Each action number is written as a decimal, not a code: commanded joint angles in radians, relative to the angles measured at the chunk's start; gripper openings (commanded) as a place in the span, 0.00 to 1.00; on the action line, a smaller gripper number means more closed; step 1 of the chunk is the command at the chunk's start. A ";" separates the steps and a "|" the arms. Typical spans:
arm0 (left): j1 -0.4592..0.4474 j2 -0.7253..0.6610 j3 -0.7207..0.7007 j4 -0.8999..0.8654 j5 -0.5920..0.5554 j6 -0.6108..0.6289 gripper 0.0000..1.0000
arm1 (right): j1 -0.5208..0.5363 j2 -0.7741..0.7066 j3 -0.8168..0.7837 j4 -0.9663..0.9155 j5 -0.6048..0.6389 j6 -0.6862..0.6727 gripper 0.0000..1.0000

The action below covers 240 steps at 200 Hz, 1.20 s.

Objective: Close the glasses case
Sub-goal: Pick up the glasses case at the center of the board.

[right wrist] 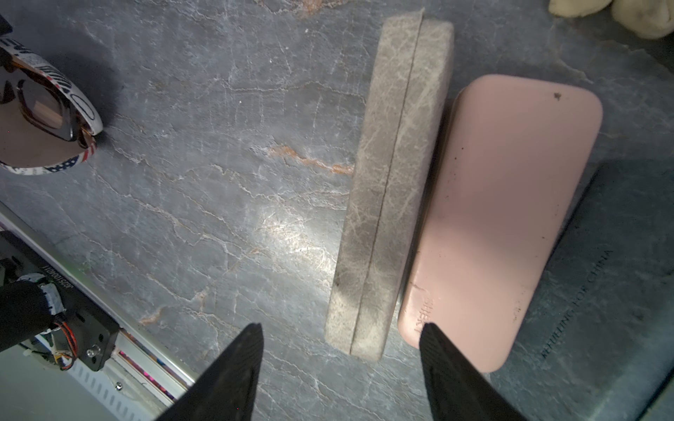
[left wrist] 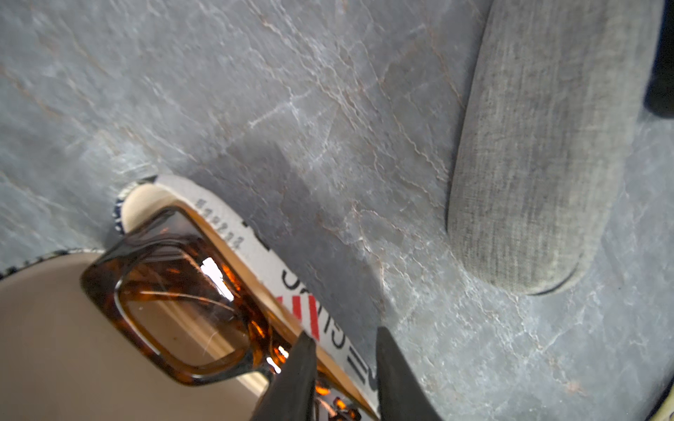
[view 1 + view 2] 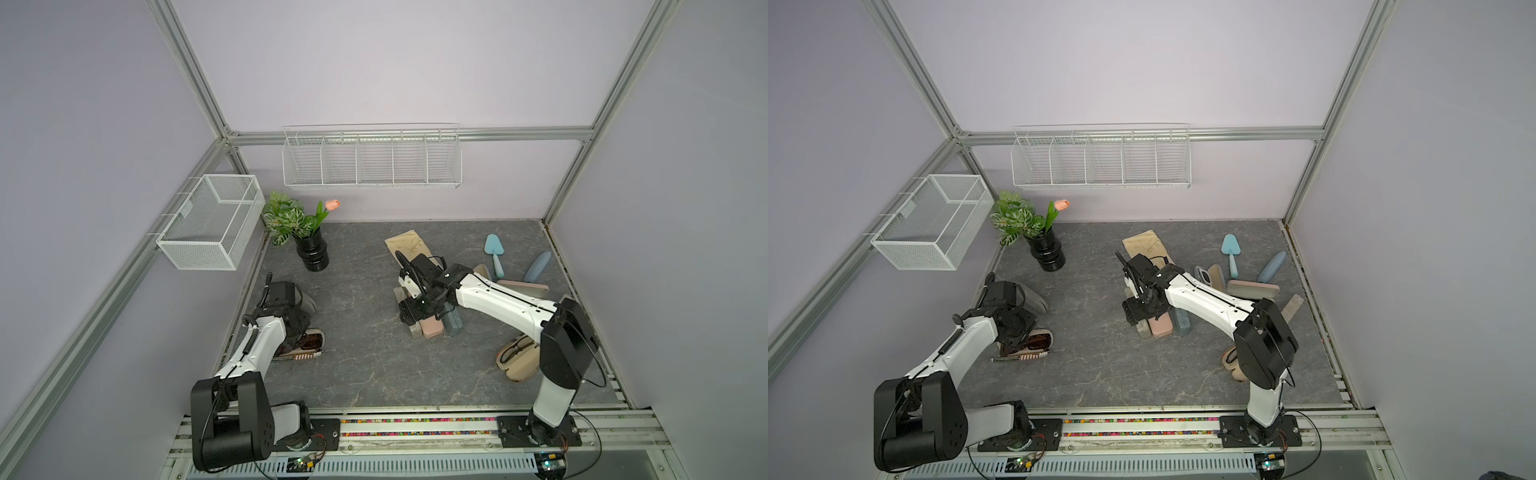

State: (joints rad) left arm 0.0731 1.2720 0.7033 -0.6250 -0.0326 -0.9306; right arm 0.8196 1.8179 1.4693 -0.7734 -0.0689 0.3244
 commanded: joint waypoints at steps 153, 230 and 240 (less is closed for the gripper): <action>-0.012 0.001 0.005 0.036 0.102 -0.003 0.07 | -0.010 0.012 0.025 -0.021 0.009 -0.001 0.71; -0.328 0.004 0.065 0.041 0.041 -0.130 0.05 | -0.026 -0.023 0.025 -0.031 0.049 0.007 0.71; -0.384 0.016 0.082 0.043 0.028 -0.146 0.05 | -0.030 -0.032 0.025 -0.033 0.055 0.008 0.71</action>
State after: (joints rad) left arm -0.2104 1.2812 0.7158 -0.5991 0.0437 -1.0046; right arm 0.8024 1.8179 1.4796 -0.7860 -0.0418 0.3252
